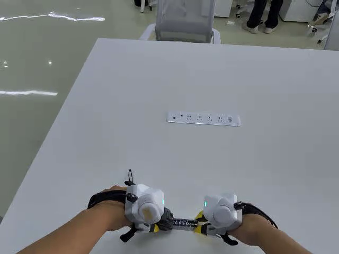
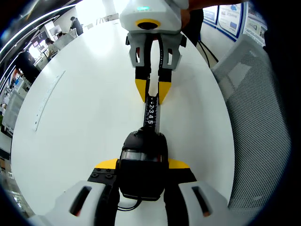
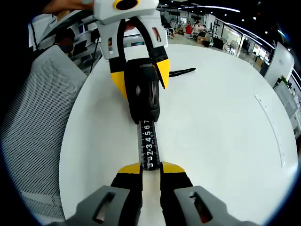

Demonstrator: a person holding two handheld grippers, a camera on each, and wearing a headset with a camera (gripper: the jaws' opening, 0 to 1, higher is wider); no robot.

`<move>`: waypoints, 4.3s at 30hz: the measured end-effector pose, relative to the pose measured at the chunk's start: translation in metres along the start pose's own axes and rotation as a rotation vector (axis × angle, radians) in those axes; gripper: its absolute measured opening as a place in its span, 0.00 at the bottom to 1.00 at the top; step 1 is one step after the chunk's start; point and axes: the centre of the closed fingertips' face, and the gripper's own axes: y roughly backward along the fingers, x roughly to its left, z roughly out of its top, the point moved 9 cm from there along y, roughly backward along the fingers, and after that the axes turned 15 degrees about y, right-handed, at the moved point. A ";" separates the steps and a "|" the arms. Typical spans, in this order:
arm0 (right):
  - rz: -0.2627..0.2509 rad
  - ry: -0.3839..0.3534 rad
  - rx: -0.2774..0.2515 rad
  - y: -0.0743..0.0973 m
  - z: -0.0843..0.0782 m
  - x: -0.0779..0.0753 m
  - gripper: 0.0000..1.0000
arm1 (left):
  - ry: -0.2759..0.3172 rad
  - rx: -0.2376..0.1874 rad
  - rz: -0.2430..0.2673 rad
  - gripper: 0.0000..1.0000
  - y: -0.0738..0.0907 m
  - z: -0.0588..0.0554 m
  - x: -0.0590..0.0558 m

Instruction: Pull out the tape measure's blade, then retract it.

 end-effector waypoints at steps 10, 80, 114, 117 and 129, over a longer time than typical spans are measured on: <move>-0.003 0.000 0.003 0.005 -0.005 0.001 0.11 | 0.002 0.003 0.001 0.32 0.000 0.000 0.000; -0.013 -0.028 0.032 0.027 -0.035 0.006 0.11 | 0.019 -0.001 0.005 0.32 0.000 0.000 0.000; -0.017 -0.049 0.059 0.040 -0.051 0.009 0.11 | 0.029 -0.008 0.011 0.32 0.000 0.000 0.000; -0.018 -0.048 0.063 0.041 -0.053 0.009 0.11 | 0.029 -0.008 0.012 0.32 0.000 0.000 0.000; -0.019 -0.054 0.066 0.046 -0.059 0.010 0.11 | 0.032 -0.008 0.011 0.32 0.000 -0.001 0.000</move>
